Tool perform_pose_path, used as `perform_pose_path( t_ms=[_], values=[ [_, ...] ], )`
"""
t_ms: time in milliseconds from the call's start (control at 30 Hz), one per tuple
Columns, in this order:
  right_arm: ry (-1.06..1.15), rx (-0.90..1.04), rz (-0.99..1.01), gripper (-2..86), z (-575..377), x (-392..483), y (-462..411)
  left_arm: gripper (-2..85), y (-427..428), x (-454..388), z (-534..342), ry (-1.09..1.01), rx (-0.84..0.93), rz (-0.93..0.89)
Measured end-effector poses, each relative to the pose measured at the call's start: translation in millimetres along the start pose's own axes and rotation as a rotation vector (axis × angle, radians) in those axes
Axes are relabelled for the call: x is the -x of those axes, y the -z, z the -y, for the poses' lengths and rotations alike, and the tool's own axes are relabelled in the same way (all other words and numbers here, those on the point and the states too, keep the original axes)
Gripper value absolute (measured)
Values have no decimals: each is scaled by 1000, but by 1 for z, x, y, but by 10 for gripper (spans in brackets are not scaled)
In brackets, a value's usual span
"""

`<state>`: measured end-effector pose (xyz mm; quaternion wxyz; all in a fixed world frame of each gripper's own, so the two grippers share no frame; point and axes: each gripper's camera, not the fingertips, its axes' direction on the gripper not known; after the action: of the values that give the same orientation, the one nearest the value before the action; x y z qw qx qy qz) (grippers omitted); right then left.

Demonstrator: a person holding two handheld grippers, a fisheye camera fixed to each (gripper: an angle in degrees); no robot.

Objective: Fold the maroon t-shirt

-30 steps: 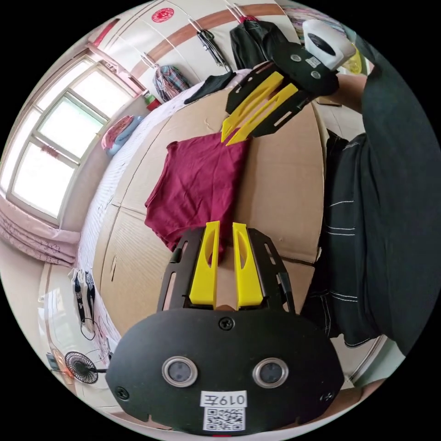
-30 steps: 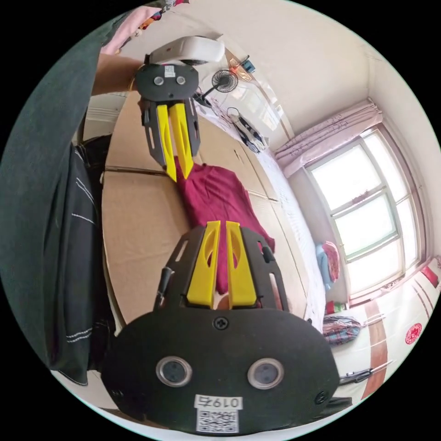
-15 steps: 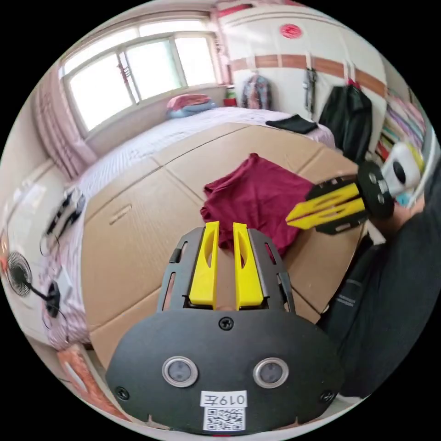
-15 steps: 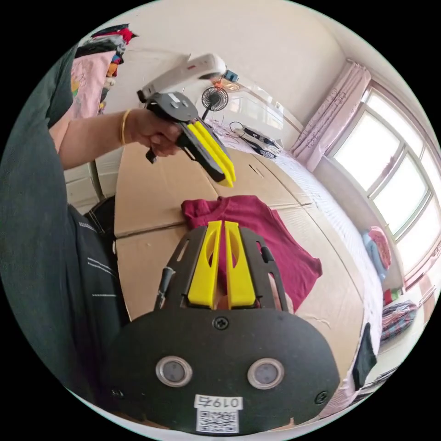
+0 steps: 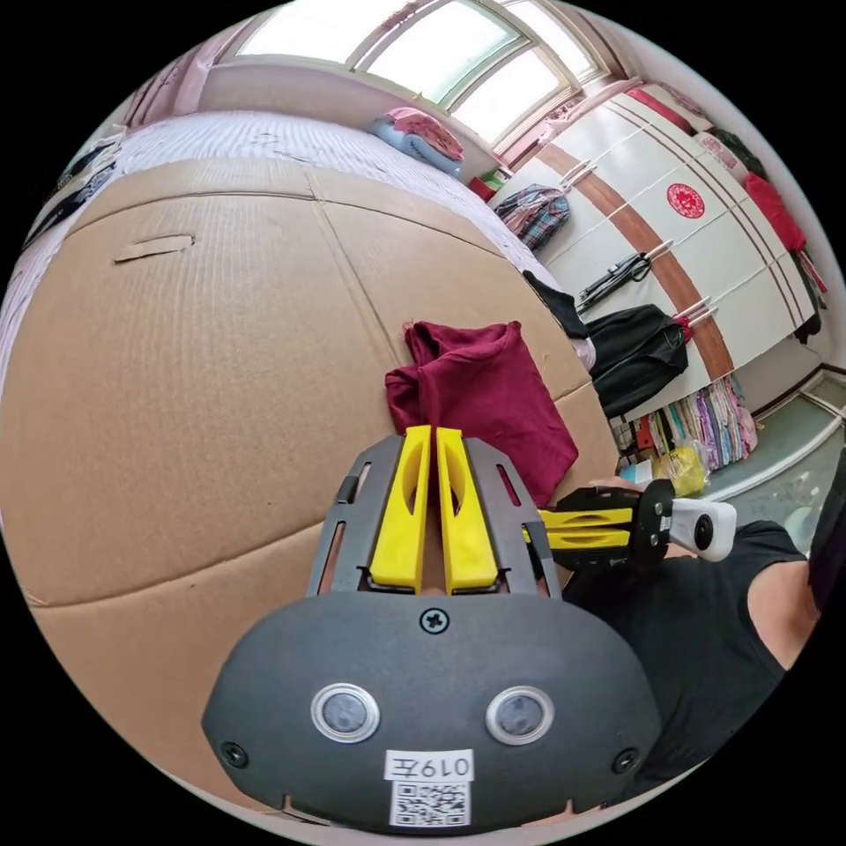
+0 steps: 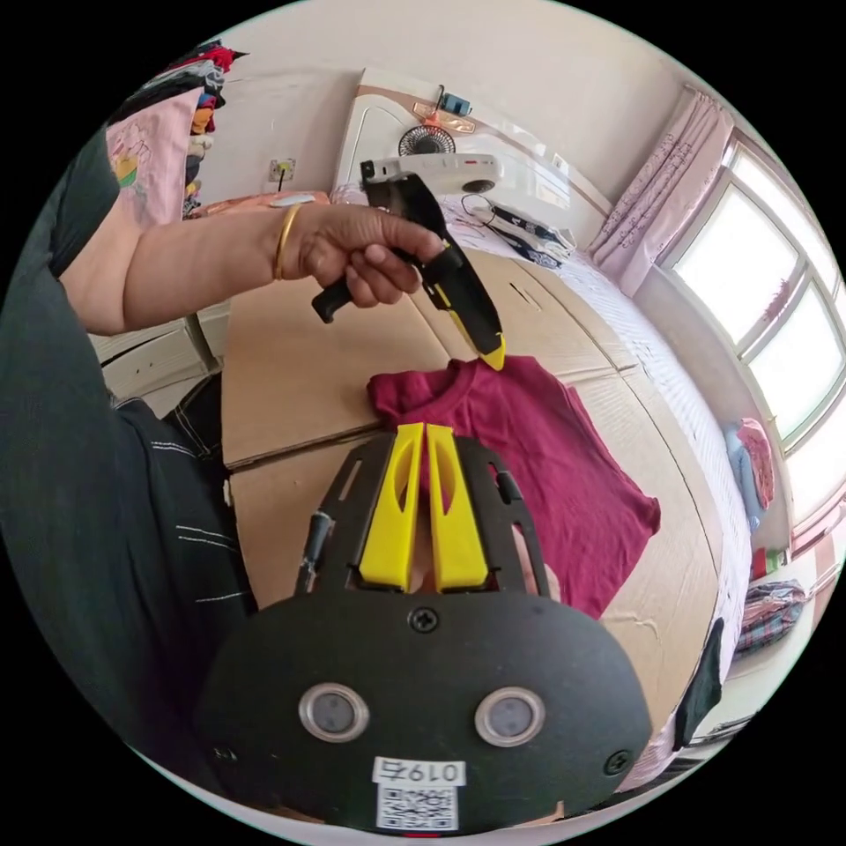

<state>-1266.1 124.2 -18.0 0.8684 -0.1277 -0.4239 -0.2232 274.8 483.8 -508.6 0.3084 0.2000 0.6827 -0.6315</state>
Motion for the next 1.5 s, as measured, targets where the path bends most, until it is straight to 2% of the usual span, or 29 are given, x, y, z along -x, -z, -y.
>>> perform_pose_path(
  t_ms=[133,300,600,767,933,1000,1100,1167,1233,1300,1367,1500],
  values=[
    [20,39,29,-7,16,6,31,16,11,20,14,25,8,-37],
    [-30,-26,40,-9,30,-6,91,19,38,41,42,24,-64,-137],
    [-387,-123,37,-9,19,-105,205,17,36,71,89,75,-21,-170],
    [-727,-233,75,-5,-8,-164,265,17,43,86,92,121,-74,-222],
    [-936,-176,163,10,-19,-211,290,16,46,86,94,97,-96,-206],
    [-944,-168,186,20,-13,-223,302,16,48,79,95,61,-103,-157],
    [-825,-109,163,50,18,-231,329,16,51,66,97,2,-108,-84],
    [-695,48,-3,45,54,-225,348,16,52,59,98,-28,-104,-37],
    [-700,176,-120,33,72,-230,355,15,51,52,99,-53,-94,10],
    [-680,268,-88,51,82,-242,358,14,49,46,100,-72,-92,49],
    [-706,260,-10,93,86,-265,376,13,48,43,100,-78,-95,68],
    [-788,171,43,95,84,-299,414,12,46,42,100,-76,-107,68]
  ],
)
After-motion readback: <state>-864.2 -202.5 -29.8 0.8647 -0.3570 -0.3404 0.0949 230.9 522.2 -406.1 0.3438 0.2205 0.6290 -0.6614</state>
